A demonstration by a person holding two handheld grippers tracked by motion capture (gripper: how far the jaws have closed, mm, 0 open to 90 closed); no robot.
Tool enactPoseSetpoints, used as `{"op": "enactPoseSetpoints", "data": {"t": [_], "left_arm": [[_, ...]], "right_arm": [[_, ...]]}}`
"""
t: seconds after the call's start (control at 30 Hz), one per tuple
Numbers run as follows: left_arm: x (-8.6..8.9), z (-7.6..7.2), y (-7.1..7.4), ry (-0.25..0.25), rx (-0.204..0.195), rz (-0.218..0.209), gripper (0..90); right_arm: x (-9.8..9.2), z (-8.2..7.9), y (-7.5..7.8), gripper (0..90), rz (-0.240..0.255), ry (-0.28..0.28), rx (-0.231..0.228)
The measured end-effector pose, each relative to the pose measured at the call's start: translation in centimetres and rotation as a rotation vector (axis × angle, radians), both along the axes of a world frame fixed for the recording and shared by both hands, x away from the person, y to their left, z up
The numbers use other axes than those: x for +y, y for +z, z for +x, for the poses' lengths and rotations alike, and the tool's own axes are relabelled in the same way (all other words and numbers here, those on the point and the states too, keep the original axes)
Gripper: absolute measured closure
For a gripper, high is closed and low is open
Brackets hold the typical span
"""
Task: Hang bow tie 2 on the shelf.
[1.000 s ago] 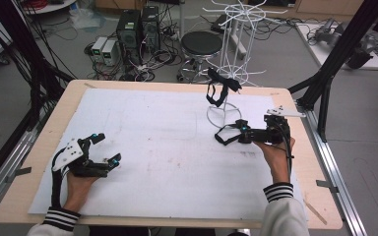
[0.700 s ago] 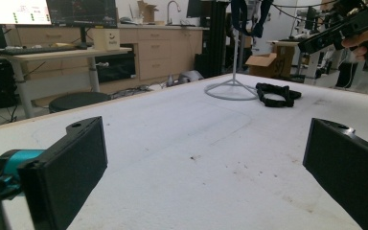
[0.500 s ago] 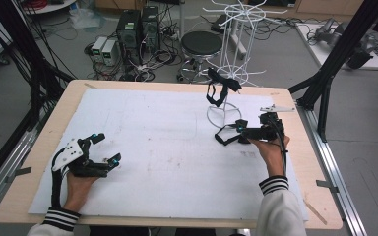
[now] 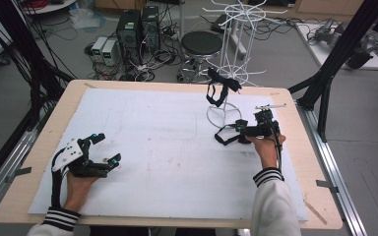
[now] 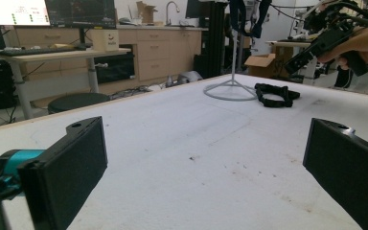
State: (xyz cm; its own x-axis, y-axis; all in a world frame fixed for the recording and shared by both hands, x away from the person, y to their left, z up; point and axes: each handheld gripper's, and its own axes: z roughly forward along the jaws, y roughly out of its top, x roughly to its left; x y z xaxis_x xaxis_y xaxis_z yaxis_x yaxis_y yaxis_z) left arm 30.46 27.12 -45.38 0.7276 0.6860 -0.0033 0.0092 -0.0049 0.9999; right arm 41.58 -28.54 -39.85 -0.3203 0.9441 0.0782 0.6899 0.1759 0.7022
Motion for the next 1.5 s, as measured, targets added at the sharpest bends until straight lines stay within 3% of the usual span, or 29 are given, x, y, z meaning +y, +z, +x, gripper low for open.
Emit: {"op": "enactPoseSetpoints", "data": {"t": [0.3, 0.83, 1.5], "left_arm": [[0.0, 0.0, 0.0, 0.000, 0.000, -0.002, 1.8], [0.0, 0.0, 0.0, 0.000, -0.001, -0.001, 1.8], [0.0, 0.0, 0.0, 0.000, -0.001, -0.002, 1.8]], "right_arm": [[0.0, 1.1, -1.1, 17.7, -0.009, -0.016, 0.051], [0.8, 2.2, -1.7, 42.6, -0.042, 0.001, 0.095], [1.1, 2.7, -2.6, 53.2, -0.077, -0.037, 0.164]]}}
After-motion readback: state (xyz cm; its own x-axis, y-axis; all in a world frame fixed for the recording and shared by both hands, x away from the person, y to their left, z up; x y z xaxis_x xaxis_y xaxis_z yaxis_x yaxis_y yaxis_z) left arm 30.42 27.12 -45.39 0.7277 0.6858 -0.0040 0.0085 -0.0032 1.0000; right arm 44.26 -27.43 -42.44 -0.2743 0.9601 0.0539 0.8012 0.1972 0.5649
